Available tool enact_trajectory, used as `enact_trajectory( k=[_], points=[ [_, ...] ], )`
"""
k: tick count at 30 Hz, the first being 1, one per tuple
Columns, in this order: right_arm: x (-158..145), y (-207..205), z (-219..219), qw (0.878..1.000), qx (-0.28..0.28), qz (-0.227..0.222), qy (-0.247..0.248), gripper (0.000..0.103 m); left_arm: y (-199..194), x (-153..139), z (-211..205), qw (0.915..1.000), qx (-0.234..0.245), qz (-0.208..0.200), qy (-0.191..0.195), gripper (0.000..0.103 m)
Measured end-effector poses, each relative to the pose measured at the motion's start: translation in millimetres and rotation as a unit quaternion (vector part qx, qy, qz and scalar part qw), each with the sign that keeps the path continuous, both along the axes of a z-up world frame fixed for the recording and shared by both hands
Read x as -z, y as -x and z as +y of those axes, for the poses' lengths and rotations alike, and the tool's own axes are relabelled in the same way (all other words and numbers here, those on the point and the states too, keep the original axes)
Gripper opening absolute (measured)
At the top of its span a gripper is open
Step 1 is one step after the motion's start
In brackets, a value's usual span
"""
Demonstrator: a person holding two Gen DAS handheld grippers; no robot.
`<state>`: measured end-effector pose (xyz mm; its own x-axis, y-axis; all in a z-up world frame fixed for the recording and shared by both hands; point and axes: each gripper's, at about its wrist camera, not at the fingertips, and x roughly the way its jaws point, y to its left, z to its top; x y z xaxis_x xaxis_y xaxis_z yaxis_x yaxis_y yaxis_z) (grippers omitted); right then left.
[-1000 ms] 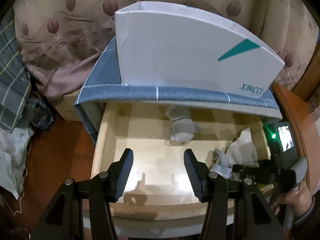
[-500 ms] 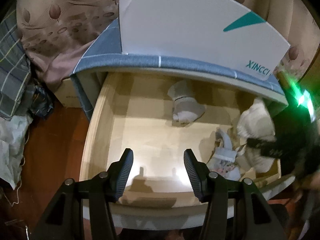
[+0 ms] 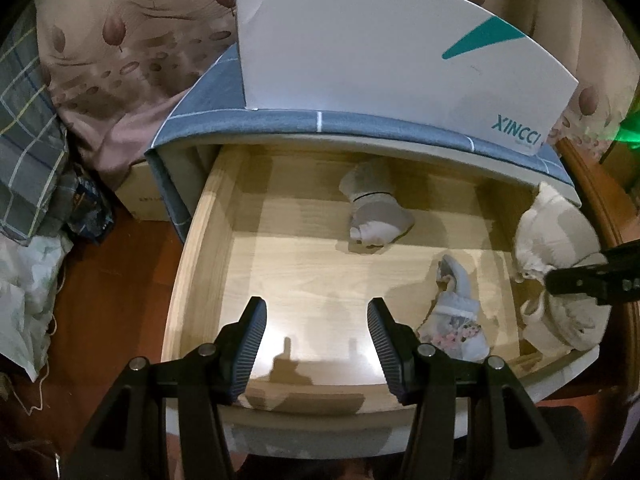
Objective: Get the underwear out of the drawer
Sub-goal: 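Carry the white ribbed sock into the white box and open the right gripper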
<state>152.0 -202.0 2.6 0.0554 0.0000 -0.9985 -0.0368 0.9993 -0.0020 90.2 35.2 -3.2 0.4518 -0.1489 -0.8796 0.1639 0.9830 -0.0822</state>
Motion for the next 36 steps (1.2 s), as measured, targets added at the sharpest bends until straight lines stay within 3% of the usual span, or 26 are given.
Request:
enact_trajectory(
  k=[6,12,17,25,30,36],
  points=[
    [-24,7,15,0.999,-0.002,-0.043,0.006,0.051,2,1,-5,0.9997,0.004,-0.006,-0.025,0.054],
    [-85,6,17,0.992,0.0,-0.127,0.003,0.051,2,4,-4,0.9994,-0.005,-0.003,-0.033,0.054],
    [-138,-10,14,0.985,0.004,-0.174,-0.011,0.051,4,3,-7,0.9993,0.003,-0.008,-0.036,0.054],
    [-194,-56,15,0.967,0.027,-0.252,-0.02,0.051,7,1,-9,0.9994,0.013,-0.012,-0.029,0.054],
    [-201,-94,22,0.965,0.025,-0.261,-0.012,0.051,7,2,-10,0.9993,0.013,-0.014,-0.032,0.054],
    [-179,-143,29,0.972,0.022,-0.233,0.01,0.051,5,1,-2,0.9998,-0.001,-0.01,-0.017,0.054]
  ],
)
